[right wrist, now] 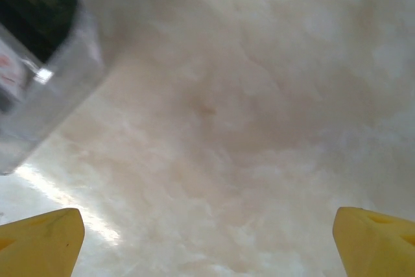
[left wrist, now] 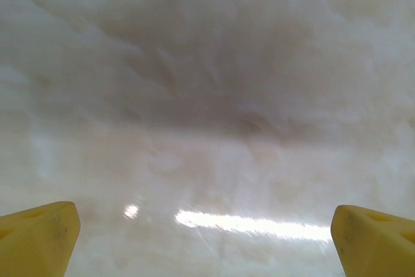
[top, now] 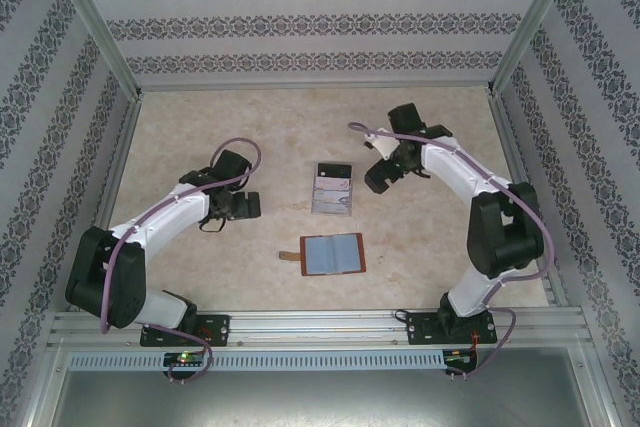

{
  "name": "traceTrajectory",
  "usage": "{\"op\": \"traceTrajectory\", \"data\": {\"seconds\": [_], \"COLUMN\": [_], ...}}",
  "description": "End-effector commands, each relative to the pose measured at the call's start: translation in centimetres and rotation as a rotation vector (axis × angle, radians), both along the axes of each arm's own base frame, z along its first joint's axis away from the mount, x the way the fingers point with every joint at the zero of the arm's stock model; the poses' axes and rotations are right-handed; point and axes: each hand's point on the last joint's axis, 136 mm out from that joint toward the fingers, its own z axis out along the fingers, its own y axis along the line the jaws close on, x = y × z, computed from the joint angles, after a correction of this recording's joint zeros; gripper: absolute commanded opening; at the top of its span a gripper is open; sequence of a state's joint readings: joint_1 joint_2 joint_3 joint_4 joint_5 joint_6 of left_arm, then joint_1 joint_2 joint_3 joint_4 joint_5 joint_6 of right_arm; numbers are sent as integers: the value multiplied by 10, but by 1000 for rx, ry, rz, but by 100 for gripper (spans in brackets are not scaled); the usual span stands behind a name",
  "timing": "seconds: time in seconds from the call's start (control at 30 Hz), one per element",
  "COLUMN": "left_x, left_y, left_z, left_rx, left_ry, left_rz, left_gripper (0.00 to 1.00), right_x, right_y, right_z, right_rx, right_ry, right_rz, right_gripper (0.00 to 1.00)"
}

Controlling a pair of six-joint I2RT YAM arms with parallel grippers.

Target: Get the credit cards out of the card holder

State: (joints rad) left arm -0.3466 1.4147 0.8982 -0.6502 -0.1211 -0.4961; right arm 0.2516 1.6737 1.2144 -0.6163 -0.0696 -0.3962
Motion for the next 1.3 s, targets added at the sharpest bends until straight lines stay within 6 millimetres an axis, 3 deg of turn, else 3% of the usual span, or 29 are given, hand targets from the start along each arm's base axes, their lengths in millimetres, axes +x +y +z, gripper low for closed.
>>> {"op": "traceTrajectory", "data": {"seconds": [0.0,0.2,0.37,0.57,0.77,0.87,1.0,1.27], "left_x": [25,41,55,77,88,93,98,104], "left_y": [37,85,107,102,107,110,112,93], "left_z": [18,22,20,22,38,42,32,15], "left_rx": [207,338,416,413,355,291,275,201], "left_ry": [-123,-204,-290,-568,-743,-811,-848,-831], "left_rz": [31,118,122,70,74,93,87,-35], "left_gripper": [100,100,100,100,100,100,100,100], "right_x": [20,23,29,35,29,23,21,21], "right_y": [-30,-77,-90,-93,-114,-116,-114,-113], "right_z": [3,-17,-13,14,14,14,10,10], "right_rx": [25,83,95,201,254,310,342,338], "right_ry": [-149,-314,-452,-666,-736,-772,-818,-809], "right_rz": [-216,-465,-539,-568,-658,-649,-631,-625], "right_gripper": [98,98,98,98,98,98,98,98]}}
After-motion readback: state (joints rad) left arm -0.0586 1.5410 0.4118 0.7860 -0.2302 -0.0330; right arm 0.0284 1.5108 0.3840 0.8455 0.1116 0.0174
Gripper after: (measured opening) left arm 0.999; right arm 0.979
